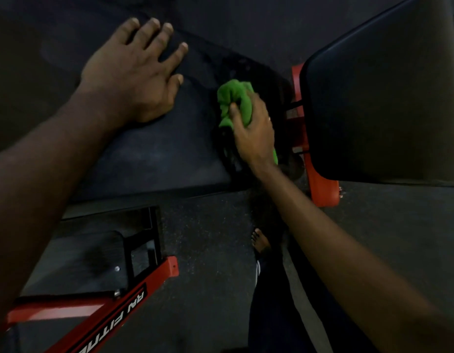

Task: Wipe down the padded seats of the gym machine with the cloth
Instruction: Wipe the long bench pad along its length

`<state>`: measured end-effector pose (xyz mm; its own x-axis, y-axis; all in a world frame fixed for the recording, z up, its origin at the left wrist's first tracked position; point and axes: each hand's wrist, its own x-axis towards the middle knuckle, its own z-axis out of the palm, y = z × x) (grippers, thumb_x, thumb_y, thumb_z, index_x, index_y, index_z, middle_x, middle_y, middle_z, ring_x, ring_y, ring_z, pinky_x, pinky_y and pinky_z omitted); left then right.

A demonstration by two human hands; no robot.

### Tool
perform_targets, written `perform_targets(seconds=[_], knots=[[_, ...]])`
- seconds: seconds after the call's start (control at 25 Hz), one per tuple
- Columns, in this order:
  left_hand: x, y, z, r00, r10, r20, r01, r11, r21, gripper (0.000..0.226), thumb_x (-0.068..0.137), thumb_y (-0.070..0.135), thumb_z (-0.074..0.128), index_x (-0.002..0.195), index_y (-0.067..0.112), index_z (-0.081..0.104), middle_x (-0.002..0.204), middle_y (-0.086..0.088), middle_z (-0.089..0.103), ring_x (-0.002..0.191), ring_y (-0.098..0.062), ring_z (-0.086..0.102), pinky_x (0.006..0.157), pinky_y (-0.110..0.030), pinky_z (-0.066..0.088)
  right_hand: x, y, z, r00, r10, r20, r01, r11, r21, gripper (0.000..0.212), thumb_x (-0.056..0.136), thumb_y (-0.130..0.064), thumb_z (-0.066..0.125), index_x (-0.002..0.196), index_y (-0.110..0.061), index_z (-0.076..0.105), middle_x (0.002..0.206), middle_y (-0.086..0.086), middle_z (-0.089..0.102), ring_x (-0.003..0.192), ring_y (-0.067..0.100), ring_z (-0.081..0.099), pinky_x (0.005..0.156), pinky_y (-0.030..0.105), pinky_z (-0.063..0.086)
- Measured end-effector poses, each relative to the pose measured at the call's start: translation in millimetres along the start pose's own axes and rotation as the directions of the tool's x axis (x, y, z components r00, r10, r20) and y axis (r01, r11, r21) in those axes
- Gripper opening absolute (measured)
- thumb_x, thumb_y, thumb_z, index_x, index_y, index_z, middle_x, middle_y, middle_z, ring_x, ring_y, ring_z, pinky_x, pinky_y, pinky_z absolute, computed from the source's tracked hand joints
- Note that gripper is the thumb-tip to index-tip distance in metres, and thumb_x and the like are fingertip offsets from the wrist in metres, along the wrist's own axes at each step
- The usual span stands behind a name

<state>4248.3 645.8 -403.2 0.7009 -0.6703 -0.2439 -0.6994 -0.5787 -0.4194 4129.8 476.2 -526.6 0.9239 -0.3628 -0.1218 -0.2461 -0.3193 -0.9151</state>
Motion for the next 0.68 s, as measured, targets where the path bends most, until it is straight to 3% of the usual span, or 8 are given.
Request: perform_targets(seconds=[0.16,0.24,0.32,0.4,0.68], knots=[[0,1,-1,0.999,-0.005,0.033,0.005,1.0,0.0,0.069,0.104,0.048,0.008,0.162,0.011,0.015,0.166,-0.021,0.018,0.154,-0.036,0.018,0.124,-0.051,0.015,99,-9,-3,0.96,0.274,-0.054,-0.276,0.96,-0.036,0.062,0.088,-0.058,0.044,0.137,-0.023,0.056,0.134,0.004,0.063,0.124,0.027,0.059,0.1,0.036,0.045],[1,3,-5,0.999,-0.028,0.028,0.028,0.999,-0.016,0.069,0.104,0.044,0.011,0.16,0.003,0.018,0.165,-0.023,0.021,0.153,-0.037,0.021,0.124,-0.051,0.016,99,-41,8,0.98,0.2,0.016,-0.2,0.979,0.031,0.056,0.097,-0.056,0.049,0.143,-0.025,0.053,0.143,0.002,0.059,0.131,0.025,0.055,0.104,0.033,0.041],[0,5,-7,0.999,-0.042,0.025,0.043,0.998,-0.042,0.072,0.1,0.04,0.012,0.156,-0.005,0.023,0.162,-0.027,0.026,0.151,-0.04,0.025,0.123,-0.052,0.017,67,-69,24,0.998,-0.003,0.07,-0.003,0.997,0.081,0.052,0.101,-0.046,0.055,0.146,-0.021,0.051,0.15,0.002,0.053,0.138,0.022,0.05,0.11,0.031,0.038],[-1,6,-9,0.998,-0.047,0.051,0.05,0.997,-0.059,0.078,0.097,0.042,0.01,0.156,-0.007,0.023,0.162,-0.028,0.026,0.151,-0.039,0.025,0.123,-0.051,0.016,40,-65,34,0.993,-0.113,0.037,0.106,0.983,0.148,0.049,0.102,-0.036,0.057,0.145,-0.014,0.051,0.151,0.005,0.052,0.138,0.02,0.049,0.113,0.032,0.039],[-3,6,-9,0.993,-0.081,0.089,0.087,0.994,-0.071,0.077,0.099,0.047,0.005,0.16,0.001,0.013,0.167,-0.02,0.014,0.156,-0.031,0.014,0.127,-0.048,0.01,112,4,10,0.966,0.248,-0.074,-0.249,0.968,-0.011,0.055,0.096,-0.05,0.046,0.141,-0.019,0.054,0.141,0.007,0.06,0.127,0.03,0.057,0.1,0.036,0.044]])
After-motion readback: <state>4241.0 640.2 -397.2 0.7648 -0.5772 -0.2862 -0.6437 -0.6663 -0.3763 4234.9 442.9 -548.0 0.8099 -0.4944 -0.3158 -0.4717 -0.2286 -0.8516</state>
